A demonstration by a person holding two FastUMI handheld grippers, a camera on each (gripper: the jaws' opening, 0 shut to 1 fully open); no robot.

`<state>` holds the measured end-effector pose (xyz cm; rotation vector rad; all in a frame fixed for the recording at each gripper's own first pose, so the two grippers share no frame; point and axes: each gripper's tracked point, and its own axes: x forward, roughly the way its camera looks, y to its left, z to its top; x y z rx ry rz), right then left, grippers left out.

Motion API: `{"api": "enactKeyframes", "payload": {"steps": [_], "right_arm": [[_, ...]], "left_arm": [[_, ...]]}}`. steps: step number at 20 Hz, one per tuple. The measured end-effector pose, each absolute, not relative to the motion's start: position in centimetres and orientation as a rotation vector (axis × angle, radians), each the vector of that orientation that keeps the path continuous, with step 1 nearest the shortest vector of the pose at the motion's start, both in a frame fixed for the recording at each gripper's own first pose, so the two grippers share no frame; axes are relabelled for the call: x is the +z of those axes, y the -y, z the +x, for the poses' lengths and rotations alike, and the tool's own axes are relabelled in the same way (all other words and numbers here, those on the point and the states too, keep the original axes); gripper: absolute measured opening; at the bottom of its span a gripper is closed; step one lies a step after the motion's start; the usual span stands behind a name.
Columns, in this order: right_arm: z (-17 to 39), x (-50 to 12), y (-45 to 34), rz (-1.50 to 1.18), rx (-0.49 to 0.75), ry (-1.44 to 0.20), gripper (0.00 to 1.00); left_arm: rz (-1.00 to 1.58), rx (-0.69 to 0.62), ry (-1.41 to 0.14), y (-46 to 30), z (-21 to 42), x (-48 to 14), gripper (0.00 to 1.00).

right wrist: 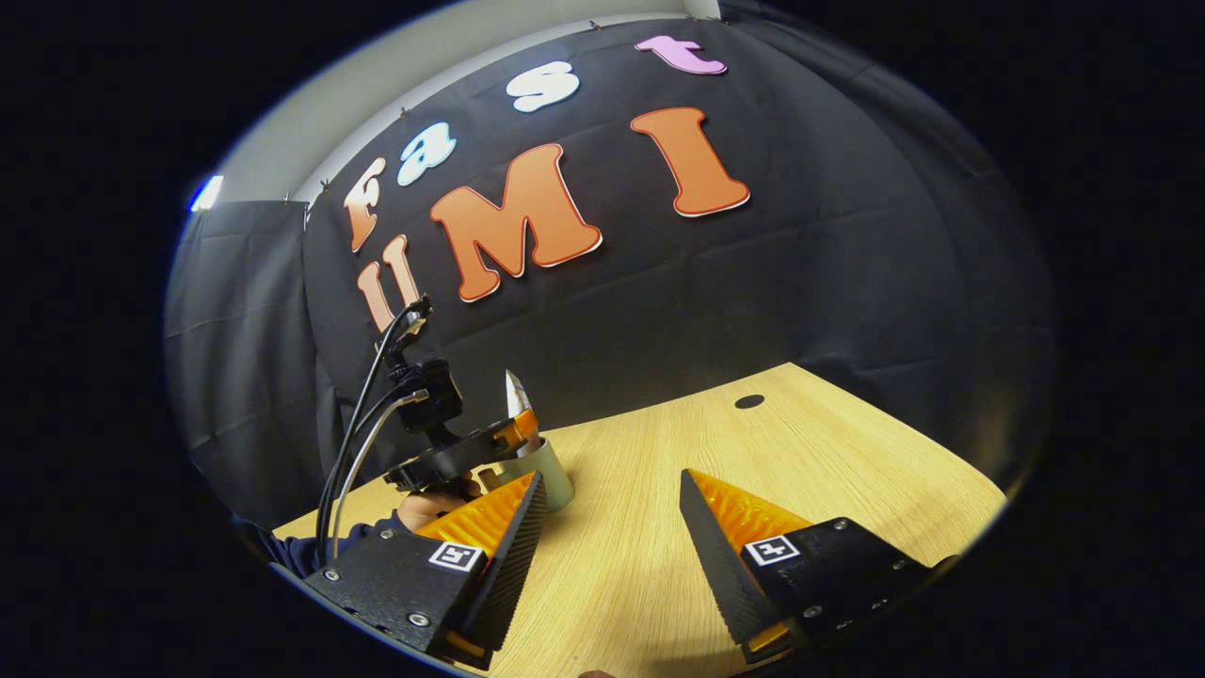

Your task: Put the toothbrush and toothpaste on the desktop into the cup, then pick up the cup and place it on the coaster on the desktop.

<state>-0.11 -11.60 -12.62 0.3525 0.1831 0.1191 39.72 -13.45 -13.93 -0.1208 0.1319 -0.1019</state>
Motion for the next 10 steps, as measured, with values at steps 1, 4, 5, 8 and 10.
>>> {"api": "enactKeyframes", "payload": {"steps": [1,4,5,8,10], "right_arm": [[-0.1,-12.7,11.6,0.356,0.120,-0.184,0.86],[0.1,-13.1,11.3,0.367,0.113,-0.206,0.86],[0.2,-13.0,11.1,0.372,0.114,-0.212,0.86],[0.5,-12.4,10.1,0.366,0.128,-0.219,0.86],[0.9,-11.7,9.2,0.348,0.141,-0.220,0.86]], "left_arm": [[-0.118,-0.103,-0.132,13.4,39.5,-13.8,0.31],[-0.114,-0.140,-0.147,13.5,38.3,-13.3,0.34],[-0.113,-0.149,-0.152,13.4,37.9,-13.2,0.35],[-0.120,-0.185,-0.184,13.3,36.6,-12.9,0.43],[-0.120,-0.217,-0.208,13.0,35.8,-12.6,0.57]]}}
